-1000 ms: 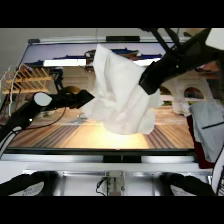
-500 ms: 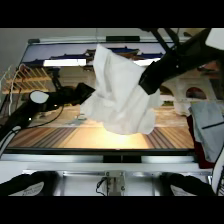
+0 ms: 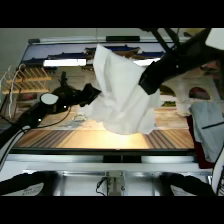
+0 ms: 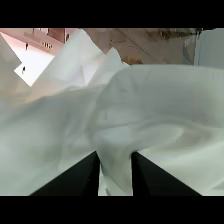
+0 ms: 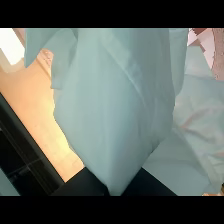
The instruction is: Fold the shirts.
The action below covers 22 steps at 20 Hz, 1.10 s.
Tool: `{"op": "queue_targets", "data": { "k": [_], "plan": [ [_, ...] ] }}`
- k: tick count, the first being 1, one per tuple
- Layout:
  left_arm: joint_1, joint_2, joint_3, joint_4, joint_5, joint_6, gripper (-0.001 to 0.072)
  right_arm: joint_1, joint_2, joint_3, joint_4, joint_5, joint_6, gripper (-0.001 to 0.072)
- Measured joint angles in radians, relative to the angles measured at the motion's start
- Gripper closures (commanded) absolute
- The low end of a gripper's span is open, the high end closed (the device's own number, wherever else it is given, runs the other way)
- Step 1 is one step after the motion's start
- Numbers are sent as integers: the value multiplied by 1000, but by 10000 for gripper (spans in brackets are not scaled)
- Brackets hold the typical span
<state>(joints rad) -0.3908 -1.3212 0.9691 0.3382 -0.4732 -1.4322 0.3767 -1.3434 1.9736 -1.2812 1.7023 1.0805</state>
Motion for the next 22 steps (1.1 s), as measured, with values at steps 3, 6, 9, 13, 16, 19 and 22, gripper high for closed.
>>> {"op": "queue_targets", "data": {
  "k": [3, 6, 9, 13, 16, 19, 22],
  "plan": [
    [0, -12, 0, -6, 8, 4, 651, 0, 0, 0, 0, 0, 0, 651],
    [10, -20, 1, -6, 21, 12, 659, 0, 0, 0, 0, 0, 1, 651],
    [82, -9, 8, -5, 35, 55, 660, 0, 0, 0, 0, 3, 2, 651],
    [250, 14, 12, -5, -14, 92, 660, 2, 0, 0, 5, 29, 4, 652],
    [324, 19, 12, -8, -60, 117, 660, 2, 0, 0, 35, 35, -3, 652],
    [353, 16, 12, -8, -69, 134, 659, 2, -3, 0, 56, 38, -9, 653],
    [369, 13, 12, -7, -64, 140, 659, 2, -9, -1, 74, 61, -16, 653]
  ]
}}
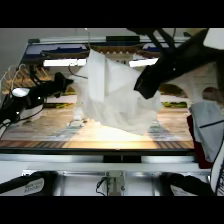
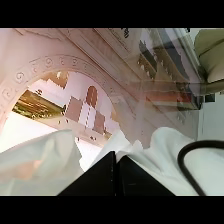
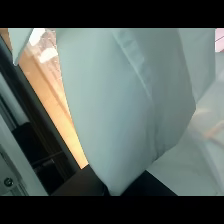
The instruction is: Fold the shirts.
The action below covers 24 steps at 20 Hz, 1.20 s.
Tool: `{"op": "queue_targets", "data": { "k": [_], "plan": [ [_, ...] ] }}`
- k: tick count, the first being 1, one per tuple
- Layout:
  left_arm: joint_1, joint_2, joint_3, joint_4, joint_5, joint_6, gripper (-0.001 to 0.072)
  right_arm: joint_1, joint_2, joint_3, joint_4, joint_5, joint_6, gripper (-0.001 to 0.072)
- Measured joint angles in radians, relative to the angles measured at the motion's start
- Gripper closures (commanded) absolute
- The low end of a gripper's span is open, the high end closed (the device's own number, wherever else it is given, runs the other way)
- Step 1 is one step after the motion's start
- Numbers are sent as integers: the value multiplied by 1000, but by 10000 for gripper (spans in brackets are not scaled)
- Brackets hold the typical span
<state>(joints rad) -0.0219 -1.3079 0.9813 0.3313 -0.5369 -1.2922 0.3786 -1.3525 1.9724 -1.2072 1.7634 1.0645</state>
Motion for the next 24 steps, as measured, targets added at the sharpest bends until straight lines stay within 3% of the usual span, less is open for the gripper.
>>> {"op": "queue_targets", "data": {
  "k": [17, 24],
  "plan": [
    [15, 9, 25, -8, 24, 55, 660, 0, -39, -1, -8, 82, -15, 653],
    [6, 80, 256, -3, -72, 196, 660, -1, -74, -3, -13, 81, 28, 653]
  ]
}}
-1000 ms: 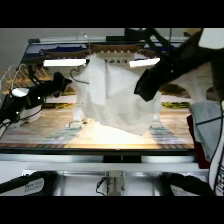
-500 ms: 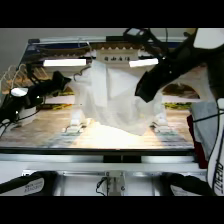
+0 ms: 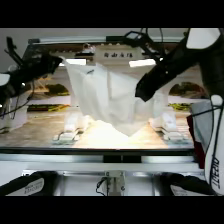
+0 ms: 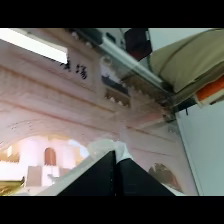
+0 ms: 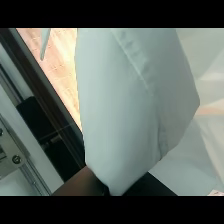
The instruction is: Fold the shirts.
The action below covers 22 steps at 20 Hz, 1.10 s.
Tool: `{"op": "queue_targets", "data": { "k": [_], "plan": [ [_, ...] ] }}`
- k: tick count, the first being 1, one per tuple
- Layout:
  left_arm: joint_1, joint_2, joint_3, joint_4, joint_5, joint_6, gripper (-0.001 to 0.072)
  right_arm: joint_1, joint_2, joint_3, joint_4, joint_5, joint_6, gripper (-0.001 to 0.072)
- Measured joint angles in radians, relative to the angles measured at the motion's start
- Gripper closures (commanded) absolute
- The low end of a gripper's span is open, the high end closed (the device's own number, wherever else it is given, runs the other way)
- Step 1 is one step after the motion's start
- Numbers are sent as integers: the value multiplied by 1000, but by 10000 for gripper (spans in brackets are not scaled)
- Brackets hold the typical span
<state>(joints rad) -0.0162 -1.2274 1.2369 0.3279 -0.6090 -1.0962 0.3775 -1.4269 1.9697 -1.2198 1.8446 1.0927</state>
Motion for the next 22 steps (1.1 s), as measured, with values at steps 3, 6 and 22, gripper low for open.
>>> {"op": "queue_targets", "data": {
  "k": [3, 6, 22],
  "plan": [
    [-53, 24, 159, -3, -99, 40, 661, -1, -6, 0, 7, -108, 24, 653],
    [-116, 37, 286, 3, -195, 71, 661, -1, 0, 0, 11, -221, 55, 653],
    [-268, 85, 344, 515, -425, -87, 659, -1, 246, 0, -54, -517, 218, 654]
  ]
}}
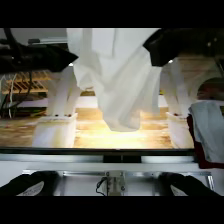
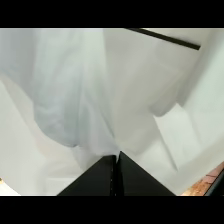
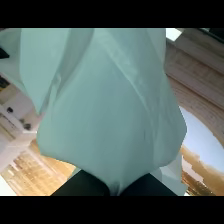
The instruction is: Fold the shirts.
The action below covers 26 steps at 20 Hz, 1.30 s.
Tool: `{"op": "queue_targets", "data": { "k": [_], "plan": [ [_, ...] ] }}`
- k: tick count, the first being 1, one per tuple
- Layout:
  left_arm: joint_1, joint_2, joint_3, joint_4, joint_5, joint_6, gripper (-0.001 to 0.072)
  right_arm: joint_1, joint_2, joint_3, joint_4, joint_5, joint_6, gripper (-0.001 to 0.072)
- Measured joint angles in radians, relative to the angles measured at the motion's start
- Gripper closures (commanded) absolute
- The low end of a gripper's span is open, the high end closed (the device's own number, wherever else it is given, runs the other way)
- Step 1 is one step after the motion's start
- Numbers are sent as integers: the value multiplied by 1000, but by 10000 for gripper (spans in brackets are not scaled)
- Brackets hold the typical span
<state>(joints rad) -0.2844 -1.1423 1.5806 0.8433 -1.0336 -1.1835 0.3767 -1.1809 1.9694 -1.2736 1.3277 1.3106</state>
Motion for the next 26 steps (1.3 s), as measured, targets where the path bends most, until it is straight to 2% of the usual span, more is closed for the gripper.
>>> {"op": "queue_targets", "data": {
  "k": [4, 5, 6, 7, 8, 9, 13, 17, 20, 22, 26],
  "plan": [
    [-69, 6, 4, 7, 98, 4, 657, 0, 10, 0, 4, -48, 14, 654],
    [-82, 8, 8, 6, 118, 19, 624, 0, 11, 0, 6, -69, 14, 654],
    [-92, 8, 12, 6, 131, 32, 534, 0, 12, 0, 7, -92, 16, 654],
    [-97, 8, 15, 5, 143, 43, 348, 0, 13, 0, 7, -119, 18, 654],
    [-101, 9, 19, 4, 158, 50, 104, 0, 13, 0, 5, -146, 20, 654],
    [-98, 10, 24, 2, 175, 56, 29, 0, 14, 0, -1, -169, 22, 654],
    [-66, 28, 41, 3, 264, 69, 29, 0, 32, 0, -100, -250, 66, 655],
    [-15, 56, 47, 3, 314, 72, 30, 1, 66, 0, -386, -311, 212, 655],
    [14, 65, 47, 5, 292, 72, 30, -19, 85, 0, -694, -322, 372, 655],
    [24, 67, 47, 7, 251, 72, 30, -87, 93, 0, -824, -323, 454, 655],
    [33, 68, 45, 14, 167, 72, 30, -336, 89, 0, -882, -297, 554, 655]
  ]
}}
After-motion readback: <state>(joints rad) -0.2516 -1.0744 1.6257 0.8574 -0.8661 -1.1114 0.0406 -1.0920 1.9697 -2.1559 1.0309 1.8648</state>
